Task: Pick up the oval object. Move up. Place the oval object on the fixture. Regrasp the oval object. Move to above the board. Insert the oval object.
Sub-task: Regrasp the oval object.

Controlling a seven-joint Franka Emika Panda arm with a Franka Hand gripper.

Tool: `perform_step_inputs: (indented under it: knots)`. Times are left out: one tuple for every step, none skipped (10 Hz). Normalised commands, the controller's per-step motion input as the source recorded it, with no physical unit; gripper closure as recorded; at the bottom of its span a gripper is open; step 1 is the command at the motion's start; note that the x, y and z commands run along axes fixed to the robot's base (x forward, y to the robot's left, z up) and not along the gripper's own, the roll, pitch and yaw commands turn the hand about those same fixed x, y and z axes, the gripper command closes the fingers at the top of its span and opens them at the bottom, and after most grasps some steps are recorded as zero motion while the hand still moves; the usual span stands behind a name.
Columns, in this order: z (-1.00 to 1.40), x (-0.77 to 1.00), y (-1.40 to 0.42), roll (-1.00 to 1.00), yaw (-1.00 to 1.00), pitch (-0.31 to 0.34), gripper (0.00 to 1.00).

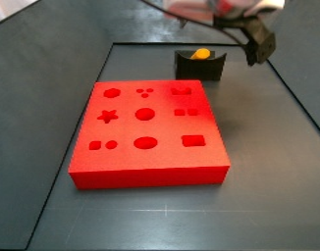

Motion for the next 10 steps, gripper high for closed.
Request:
perform_step_inputs:
  knots:
    - [-1.00,0.10,0.04,0.07,0.07,-0.078,0.00]
    - [-1.00,0.11,0.03,0.07,0.04,-0.088,0.00]
    - [-0.93,0.11,0.03,0.07,0.03,-0.085,0.00]
    - [-0.72,0.09,0.02,0.07,0.01,-0.077,0.00]
    - [-0.53,0.08,0.01,0.07,-0.01,-0.067,0.00]
    - [-0.38,0.07,0.01,0.07,-0.01,-0.057,0.00]
    - [-0.24,0.07,0.01,0.06,-0.02,-0.050,0.00]
    - [-0.17,0.02,0.00,0.05,-0.02,-0.026,0.00]
    - [-0.17,0.02,0.00,0.05,-0.02,-0.031,0.00]
    - [-0.17,0.02,0.00,0.05,-0.02,-0.031,0.00]
